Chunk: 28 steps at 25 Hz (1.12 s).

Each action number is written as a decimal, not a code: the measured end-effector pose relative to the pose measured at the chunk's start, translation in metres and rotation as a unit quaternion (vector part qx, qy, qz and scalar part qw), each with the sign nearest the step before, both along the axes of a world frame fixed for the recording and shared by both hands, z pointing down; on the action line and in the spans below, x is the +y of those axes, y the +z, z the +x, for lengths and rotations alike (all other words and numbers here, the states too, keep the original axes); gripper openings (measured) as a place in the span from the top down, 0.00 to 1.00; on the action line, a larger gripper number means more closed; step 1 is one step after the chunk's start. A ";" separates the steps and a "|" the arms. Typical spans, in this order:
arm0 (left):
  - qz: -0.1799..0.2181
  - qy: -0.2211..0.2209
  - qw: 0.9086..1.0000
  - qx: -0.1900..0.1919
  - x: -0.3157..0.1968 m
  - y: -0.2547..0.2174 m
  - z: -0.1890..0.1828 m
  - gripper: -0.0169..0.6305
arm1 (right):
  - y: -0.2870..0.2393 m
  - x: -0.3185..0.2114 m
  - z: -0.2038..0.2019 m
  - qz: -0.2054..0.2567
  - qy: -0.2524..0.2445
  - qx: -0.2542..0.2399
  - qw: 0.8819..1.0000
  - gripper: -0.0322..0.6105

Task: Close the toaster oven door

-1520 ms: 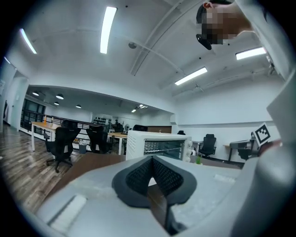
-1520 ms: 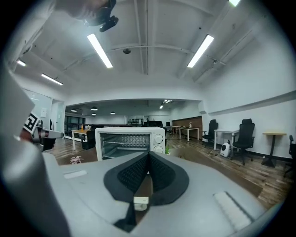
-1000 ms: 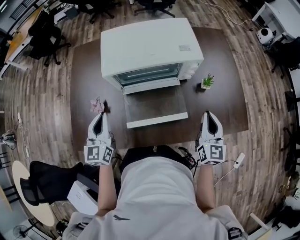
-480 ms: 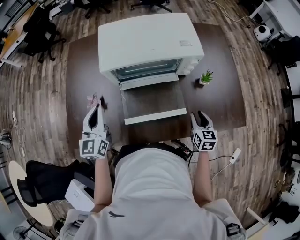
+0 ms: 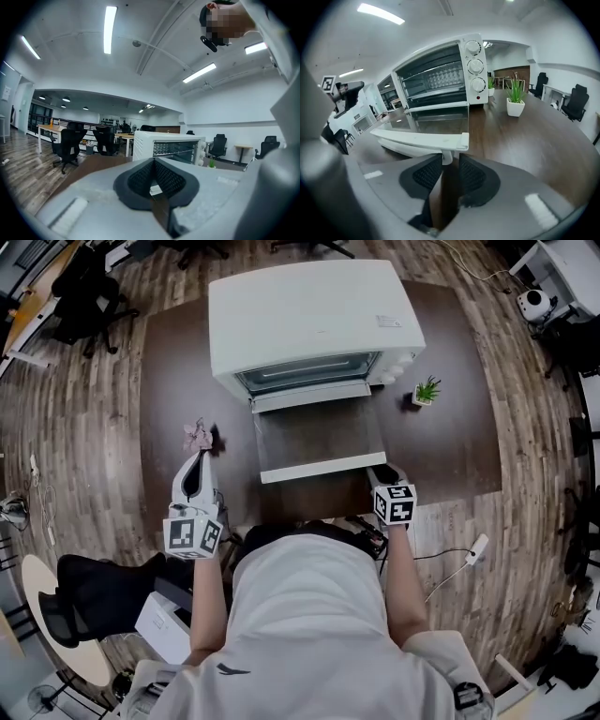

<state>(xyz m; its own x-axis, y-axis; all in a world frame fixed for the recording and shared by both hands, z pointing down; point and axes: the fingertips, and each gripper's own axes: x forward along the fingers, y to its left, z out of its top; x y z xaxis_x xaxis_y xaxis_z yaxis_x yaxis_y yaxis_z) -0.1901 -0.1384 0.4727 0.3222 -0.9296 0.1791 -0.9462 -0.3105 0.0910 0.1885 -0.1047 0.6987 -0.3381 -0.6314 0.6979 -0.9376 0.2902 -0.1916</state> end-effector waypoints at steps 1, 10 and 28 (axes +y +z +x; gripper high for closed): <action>-0.001 0.001 1.000 -0.001 0.000 0.000 -0.001 0.97 | -0.002 0.002 -0.001 0.009 0.000 -0.004 1.000 0.79; 0.000 0.001 1.000 0.000 -0.001 -0.002 -0.005 0.97 | -0.031 0.001 -0.005 0.059 0.003 -0.016 0.998 0.84; -0.010 -0.014 1.000 0.000 0.003 0.002 -0.014 0.97 | -0.248 -0.151 -0.024 0.314 0.008 -0.045 0.948 0.88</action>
<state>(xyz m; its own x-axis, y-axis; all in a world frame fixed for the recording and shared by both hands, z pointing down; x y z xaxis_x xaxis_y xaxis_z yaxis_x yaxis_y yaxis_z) -0.2038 -0.1358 0.4748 0.2965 -0.9345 0.1971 -0.9544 -0.2823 0.0972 0.1642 -0.2560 0.4510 -0.3650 -0.9185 0.1524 -0.9310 0.3592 -0.0648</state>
